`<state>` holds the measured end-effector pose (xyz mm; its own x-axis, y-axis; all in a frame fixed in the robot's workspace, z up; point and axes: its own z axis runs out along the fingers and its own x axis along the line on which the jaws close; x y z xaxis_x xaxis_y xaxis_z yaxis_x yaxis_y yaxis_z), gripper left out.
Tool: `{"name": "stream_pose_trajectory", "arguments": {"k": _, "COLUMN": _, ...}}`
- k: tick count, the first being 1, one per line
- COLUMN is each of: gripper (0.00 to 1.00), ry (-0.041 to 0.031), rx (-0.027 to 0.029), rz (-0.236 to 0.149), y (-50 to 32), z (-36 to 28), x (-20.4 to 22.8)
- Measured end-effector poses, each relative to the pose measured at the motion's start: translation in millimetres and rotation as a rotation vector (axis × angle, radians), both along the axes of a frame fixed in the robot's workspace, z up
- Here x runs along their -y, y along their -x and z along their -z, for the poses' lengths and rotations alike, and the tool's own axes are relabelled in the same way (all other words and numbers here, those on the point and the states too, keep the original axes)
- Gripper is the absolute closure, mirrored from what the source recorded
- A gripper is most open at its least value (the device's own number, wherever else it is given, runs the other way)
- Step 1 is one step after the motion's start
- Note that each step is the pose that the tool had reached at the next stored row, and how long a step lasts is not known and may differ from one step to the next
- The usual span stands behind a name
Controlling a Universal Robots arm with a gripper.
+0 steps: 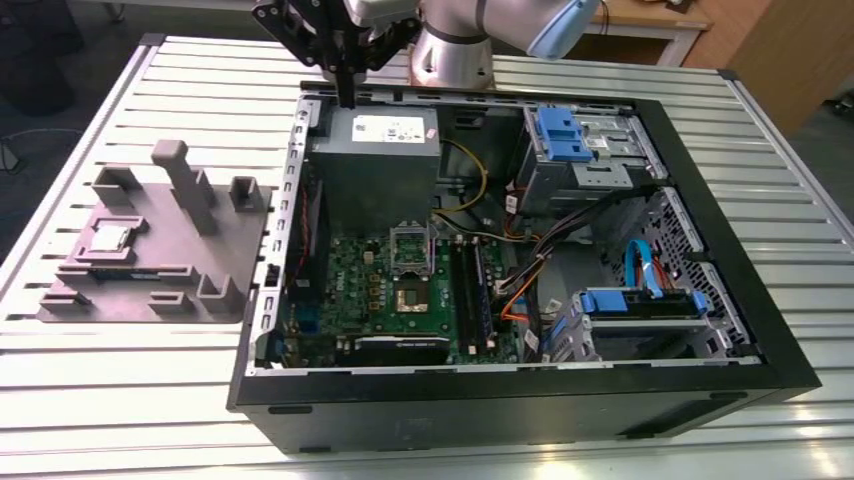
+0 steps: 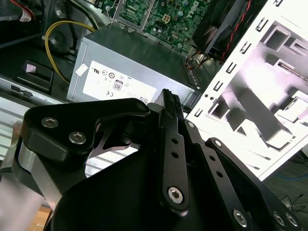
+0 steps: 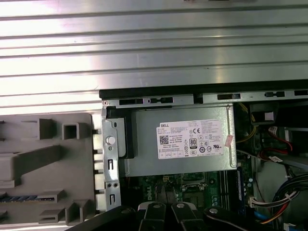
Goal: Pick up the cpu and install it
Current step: 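Reach for the cpu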
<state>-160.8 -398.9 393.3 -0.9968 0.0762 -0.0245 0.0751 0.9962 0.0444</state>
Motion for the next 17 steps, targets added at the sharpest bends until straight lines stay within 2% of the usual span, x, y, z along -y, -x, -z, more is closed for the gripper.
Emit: {"name": "stream_pose_trajectory", "arguments": {"k": 17, "gripper": 0.90, "ry": 0.0000, "rx": 0.0000, "rz": 0.000, "y": 7.1, "z": 0.0, "x": 0.0}}
